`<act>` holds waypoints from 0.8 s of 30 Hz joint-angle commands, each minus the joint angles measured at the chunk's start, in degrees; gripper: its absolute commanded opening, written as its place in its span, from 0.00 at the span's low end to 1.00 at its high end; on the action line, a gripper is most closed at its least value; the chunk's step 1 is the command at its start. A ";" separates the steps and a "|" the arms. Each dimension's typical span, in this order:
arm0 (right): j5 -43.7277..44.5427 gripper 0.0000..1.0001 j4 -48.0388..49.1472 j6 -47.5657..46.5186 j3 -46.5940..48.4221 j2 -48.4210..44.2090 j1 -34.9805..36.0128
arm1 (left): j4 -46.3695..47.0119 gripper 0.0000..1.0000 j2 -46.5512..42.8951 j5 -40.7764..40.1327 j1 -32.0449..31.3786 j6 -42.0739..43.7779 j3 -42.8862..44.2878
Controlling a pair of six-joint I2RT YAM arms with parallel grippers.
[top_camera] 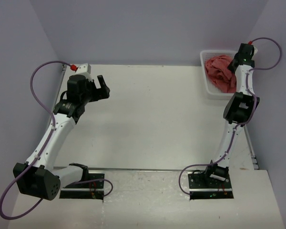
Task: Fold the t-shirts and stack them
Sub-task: Grab crumpled tshirt from bin with the right arm
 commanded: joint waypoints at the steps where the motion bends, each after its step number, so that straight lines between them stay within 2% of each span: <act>1: 1.30 0.00 0.11 -0.30 3.48 1.17 -0.83 | 1.51 1.00 -1.33 1.32 0.01 1.25 -0.73; 10: -3.71 0.00 0.90 0.40 9.09 -2.25 -1.18 | 3.17 1.00 -1.41 0.01 0.01 1.60 -2.66; 16: -8.35 0.00 8.19 1.09 -4.76 -9.54 0.75 | 3.89 1.00 -0.01 1.32 0.01 0.90 -3.90; 18: -9.34 0.00 8.80 2.95 -5.65 -9.73 1.01 | 3.97 1.00 -0.01 1.32 -0.07 0.55 -4.25; 24: -4.60 0.00 9.60 1.29 -6.79 -9.72 7.77 | 4.50 1.00 -0.45 1.32 -0.07 -0.86 -4.86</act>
